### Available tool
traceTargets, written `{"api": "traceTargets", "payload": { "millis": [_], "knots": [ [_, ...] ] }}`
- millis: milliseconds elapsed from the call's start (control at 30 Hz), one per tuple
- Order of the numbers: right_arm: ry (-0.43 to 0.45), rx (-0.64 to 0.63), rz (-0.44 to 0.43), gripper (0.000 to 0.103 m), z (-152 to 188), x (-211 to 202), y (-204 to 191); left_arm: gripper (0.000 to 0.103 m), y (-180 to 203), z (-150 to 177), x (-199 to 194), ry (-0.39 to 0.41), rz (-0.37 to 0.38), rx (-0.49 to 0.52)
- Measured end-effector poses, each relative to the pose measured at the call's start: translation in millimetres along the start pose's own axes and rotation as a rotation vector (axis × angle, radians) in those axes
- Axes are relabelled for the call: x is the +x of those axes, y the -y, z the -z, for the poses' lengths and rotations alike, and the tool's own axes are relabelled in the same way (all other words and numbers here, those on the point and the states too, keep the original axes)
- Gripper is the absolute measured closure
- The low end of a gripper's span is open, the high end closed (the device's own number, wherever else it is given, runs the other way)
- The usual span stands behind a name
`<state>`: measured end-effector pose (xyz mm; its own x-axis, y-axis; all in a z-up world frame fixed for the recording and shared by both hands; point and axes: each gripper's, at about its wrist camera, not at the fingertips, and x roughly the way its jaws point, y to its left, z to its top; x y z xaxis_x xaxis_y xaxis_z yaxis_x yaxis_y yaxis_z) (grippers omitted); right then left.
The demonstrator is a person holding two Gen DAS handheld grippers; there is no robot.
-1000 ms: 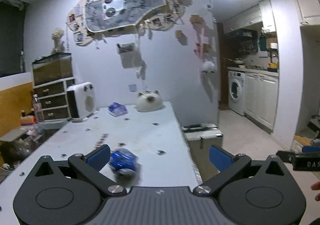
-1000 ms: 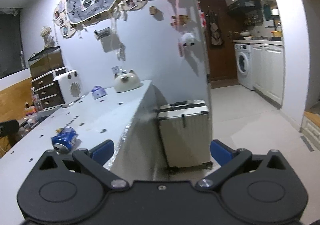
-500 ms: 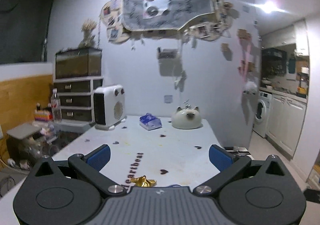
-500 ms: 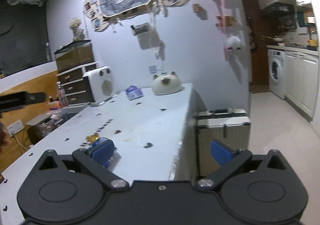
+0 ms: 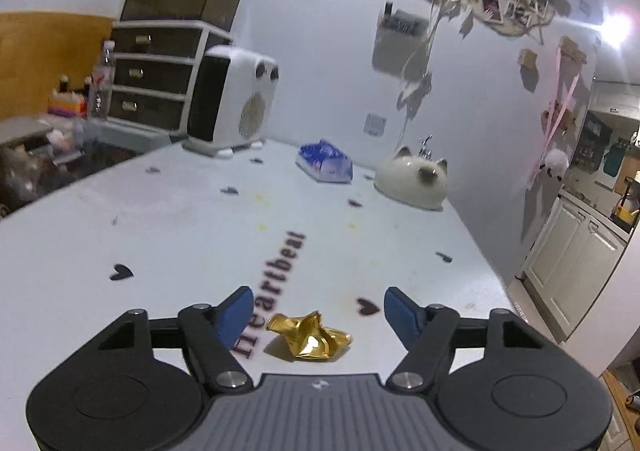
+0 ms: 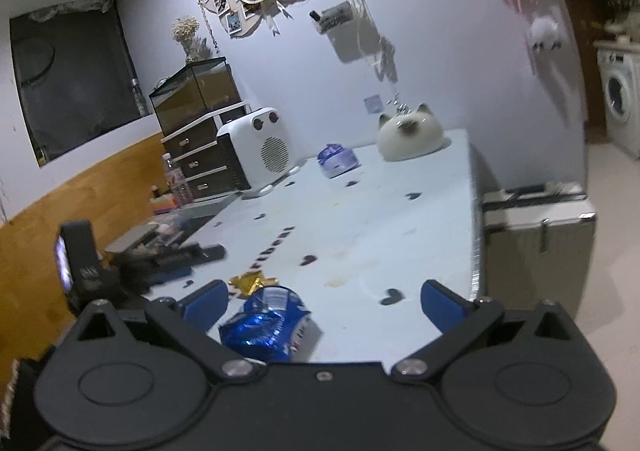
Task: Collect trash
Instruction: 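Grasp the gold foil wrapper with the left tool while the right tool grasps the blue can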
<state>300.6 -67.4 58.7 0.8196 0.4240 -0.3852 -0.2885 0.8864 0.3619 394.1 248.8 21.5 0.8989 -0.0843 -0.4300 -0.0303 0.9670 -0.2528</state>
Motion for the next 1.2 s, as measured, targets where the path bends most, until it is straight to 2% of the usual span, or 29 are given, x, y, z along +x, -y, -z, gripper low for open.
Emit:
{"api": "traceTargets", "payload": {
  "millis": [200,367,567,700,800,933,1000,1033,1200],
  "knots": [
    [-0.023,0.109,-0.056,0.000,1,43,3,0.038,-25,7,33,-0.067,0.047,-0.103],
    [-0.078,0.261,-0.139,0.000,9,85,12,0.043,-41,17,50,-0.121,0.111,-0.231],
    [-0.148,0.375,-0.195,0.010,25,129,20,0.043,-42,24,61,-0.135,0.163,-0.274],
    [-0.180,0.392,-0.224,0.013,35,149,22,0.045,-40,23,68,-0.134,0.189,-0.288],
    [-0.180,0.404,-0.257,0.017,42,155,23,0.053,-40,22,73,-0.135,0.188,-0.300],
    [-0.181,0.337,-0.280,0.021,47,157,10,0.069,-34,22,78,-0.146,0.168,-0.275],
    [-0.204,0.304,-0.287,0.030,50,159,2,0.079,-31,22,80,-0.154,0.152,-0.260],
    [-0.218,0.286,-0.289,0.034,51,160,-2,0.087,-31,22,81,-0.159,0.144,-0.257],
    [-0.238,0.214,-0.308,0.038,55,153,-17,0.089,-32,22,79,-0.151,0.137,-0.257]
  ]
}}
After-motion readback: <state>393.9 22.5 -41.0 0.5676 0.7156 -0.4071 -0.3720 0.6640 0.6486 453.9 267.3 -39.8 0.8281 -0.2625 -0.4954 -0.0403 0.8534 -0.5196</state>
